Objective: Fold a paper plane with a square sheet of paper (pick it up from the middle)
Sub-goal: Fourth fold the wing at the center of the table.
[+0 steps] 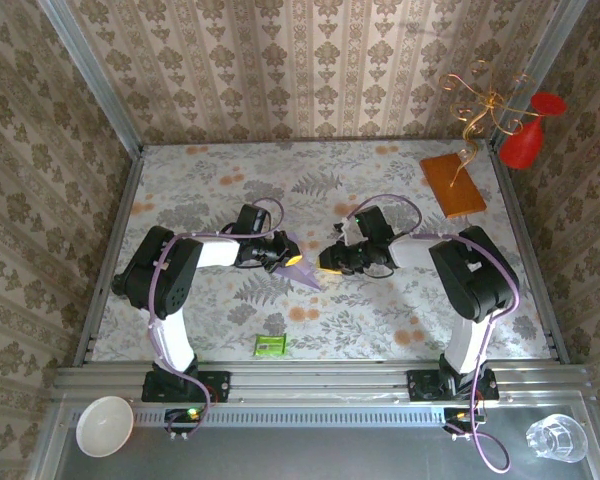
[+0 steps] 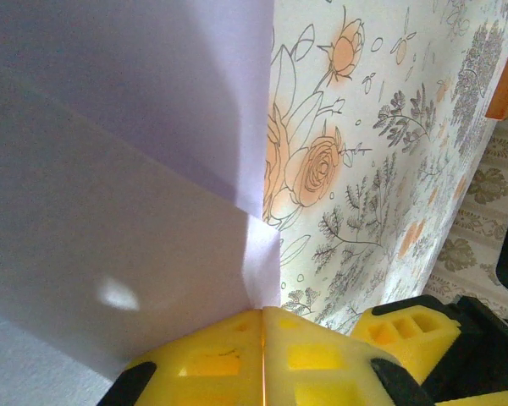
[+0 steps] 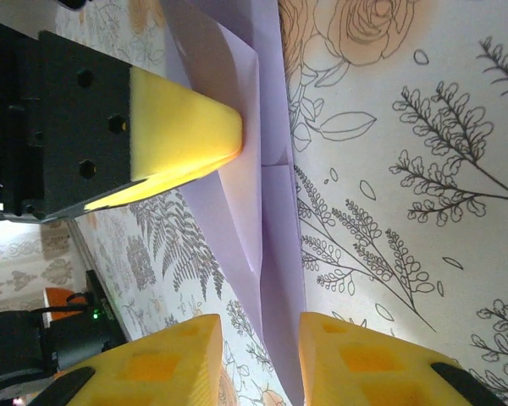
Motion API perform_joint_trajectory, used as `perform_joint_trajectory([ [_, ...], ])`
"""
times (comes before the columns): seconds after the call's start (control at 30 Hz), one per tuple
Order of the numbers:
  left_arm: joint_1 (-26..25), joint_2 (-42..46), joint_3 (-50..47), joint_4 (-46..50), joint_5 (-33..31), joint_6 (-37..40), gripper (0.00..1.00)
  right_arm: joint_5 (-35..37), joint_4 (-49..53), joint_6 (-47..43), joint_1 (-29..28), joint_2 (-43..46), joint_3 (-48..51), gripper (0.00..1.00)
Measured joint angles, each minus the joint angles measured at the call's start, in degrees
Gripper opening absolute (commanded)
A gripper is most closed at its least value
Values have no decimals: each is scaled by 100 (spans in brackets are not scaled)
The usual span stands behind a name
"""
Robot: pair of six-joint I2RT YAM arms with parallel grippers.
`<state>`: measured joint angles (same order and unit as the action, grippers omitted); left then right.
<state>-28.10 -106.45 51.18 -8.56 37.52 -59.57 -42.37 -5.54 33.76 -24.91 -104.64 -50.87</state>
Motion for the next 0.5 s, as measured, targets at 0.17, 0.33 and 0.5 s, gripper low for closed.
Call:
perform_joint_trajectory([
  [0.17,4,0,0,17,0,2,9,162,245,-151,-83,4,-2,29],
  [0.33,4,0,0,90,0,4,9,166,295,-236,-286,9,-9,24],
  [0.5,4,0,0,153,0,7,9,164,302,-264,-448,31,-85,23],
])
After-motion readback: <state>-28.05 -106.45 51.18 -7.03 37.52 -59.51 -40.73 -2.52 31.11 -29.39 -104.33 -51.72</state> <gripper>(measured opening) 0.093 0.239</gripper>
